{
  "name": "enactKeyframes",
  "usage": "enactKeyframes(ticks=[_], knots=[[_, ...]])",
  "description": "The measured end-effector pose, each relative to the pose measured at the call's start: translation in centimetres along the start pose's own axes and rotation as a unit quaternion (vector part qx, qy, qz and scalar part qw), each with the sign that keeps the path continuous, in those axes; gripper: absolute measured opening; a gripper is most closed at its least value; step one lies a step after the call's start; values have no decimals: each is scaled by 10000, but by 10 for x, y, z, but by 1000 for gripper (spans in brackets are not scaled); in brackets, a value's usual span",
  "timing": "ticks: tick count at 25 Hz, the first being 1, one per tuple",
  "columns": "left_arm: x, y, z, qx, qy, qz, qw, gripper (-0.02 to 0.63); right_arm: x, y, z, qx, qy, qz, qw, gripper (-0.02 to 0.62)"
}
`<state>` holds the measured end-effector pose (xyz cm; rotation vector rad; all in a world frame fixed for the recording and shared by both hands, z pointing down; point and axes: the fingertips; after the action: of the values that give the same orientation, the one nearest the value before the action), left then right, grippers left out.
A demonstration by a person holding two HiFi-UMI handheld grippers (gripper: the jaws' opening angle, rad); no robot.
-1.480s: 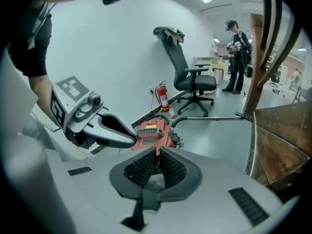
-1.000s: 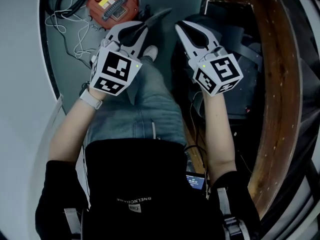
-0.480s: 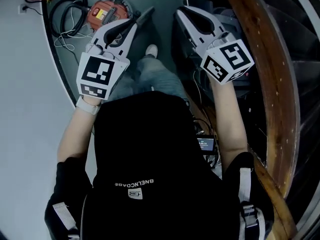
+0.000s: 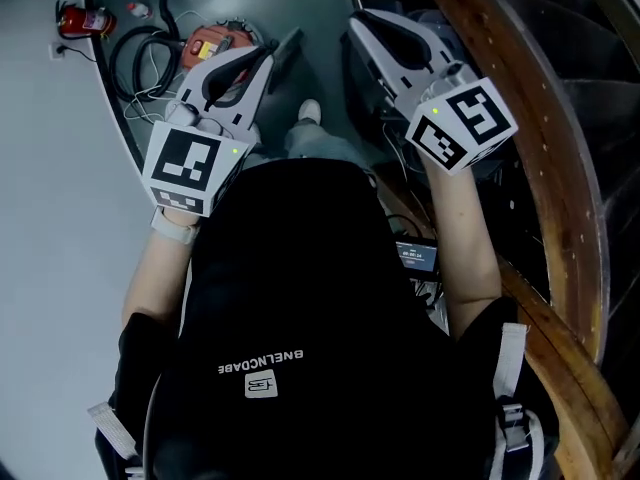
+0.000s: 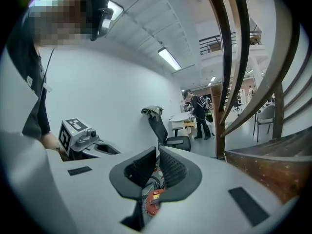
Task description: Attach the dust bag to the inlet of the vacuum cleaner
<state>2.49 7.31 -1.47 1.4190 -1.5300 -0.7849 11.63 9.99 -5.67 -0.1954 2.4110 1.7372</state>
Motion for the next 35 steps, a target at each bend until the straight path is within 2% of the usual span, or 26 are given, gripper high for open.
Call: enactKeyframes(ticks=[11, 19, 25, 35], knots=[[-1, -37, 7, -367, 77, -29, 9993, 26, -2, -27, 26, -432, 290, 66, 9986, 40], [-20, -49, 1, -521, 98, -128, 9985, 26, 2, -24, 48, -531, 380, 140, 9978, 38], [-15, -52, 5, -747, 137, 50, 9971, 26, 10, -20, 41, -554, 436, 86, 9975, 38], [-22, -49, 12, -803, 117, 119, 9966, 25, 18, -10, 48, -587, 507, -6, 9970, 38]])
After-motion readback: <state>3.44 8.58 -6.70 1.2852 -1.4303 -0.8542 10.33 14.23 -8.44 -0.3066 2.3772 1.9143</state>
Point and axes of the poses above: the fingertips, and each gripper's own axes: z backward along the fingers, x to its left, y out of its underside, and after that the axes turned 8 degrees about y, right-handed
